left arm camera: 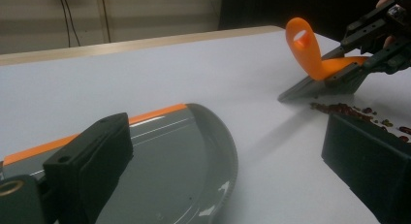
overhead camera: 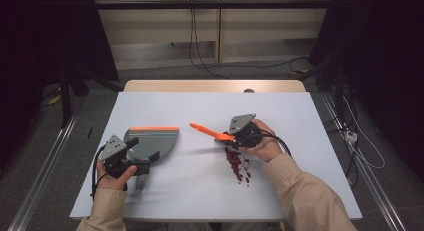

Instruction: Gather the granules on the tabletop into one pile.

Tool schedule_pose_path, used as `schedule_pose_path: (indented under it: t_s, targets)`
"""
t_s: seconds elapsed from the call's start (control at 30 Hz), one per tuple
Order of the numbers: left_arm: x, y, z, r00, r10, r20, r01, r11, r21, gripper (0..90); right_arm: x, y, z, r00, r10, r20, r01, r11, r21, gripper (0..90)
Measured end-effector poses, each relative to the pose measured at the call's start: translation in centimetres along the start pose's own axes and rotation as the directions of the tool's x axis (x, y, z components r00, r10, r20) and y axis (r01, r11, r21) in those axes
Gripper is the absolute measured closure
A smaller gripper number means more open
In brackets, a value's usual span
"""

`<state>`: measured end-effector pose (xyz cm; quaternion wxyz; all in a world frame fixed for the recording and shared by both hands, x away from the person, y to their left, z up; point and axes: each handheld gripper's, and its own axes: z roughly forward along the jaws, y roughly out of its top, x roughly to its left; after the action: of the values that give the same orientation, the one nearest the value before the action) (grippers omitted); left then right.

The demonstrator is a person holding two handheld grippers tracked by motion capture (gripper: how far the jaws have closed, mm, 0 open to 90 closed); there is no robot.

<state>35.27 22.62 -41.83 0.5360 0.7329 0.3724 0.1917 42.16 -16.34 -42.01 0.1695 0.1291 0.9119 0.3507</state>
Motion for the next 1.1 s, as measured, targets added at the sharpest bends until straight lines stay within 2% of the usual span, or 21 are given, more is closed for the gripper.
schedule_pose_path:
  t_s: [0.4, 0.7, 0.77, 0.93, 1.0, 1.03, 1.1]
  targets:
    - [-0.1, 0.0, 0.0, 1.0000, -0.001, 0.001, 0.001, 1.0000, -0.004, 4.0, 1.6, 0.2, -0.8, 0.9980, -0.041, -0.049, 0.041, 0.999, -0.005, 70.9]
    - [-0.2, 0.0, 0.0, 1.0000, 0.006, 0.001, -0.006, 1.0000, -0.001, 3.9, 2.8, 0.1, -1.4, 0.9955, -0.051, -0.080, 0.050, 0.999, -0.016, 70.9]
    - [-0.2, 0.1, 0.0, 1.0000, 0.008, 0.000, -0.008, 1.0000, -0.001, 4.0, 2.9, 0.1, -1.5, 0.9949, -0.045, -0.091, 0.043, 0.999, -0.023, 71.0]
    - [-0.2, 0.1, 0.0, 1.0000, 0.009, 0.001, -0.009, 1.0000, -0.001, 4.0, 2.9, 0.0, -1.8, 0.9962, -0.039, -0.079, 0.036, 0.999, -0.037, 71.1]
    - [-0.2, 0.1, 0.0, 1.0000, 0.008, 0.001, -0.008, 1.0000, -0.003, 4.0, 2.7, 0.0, -2.0, 0.9973, -0.020, -0.071, 0.016, 0.998, -0.062, 71.1]
    - [-0.2, 0.1, 0.0, 1.0000, 0.009, -0.001, -0.009, 1.0000, -0.002, 4.0, 2.5, 0.0, -2.2, 0.9968, 0.004, -0.080, -0.010, 0.997, -0.082, 71.1]
    - [-0.2, 0.1, 0.0, 1.0000, 0.009, -0.001, -0.009, 1.0000, -0.001, 4.0, 2.3, 0.2, -2.7, 0.9980, 0.018, -0.060, -0.024, 0.994, -0.103, 71.1]
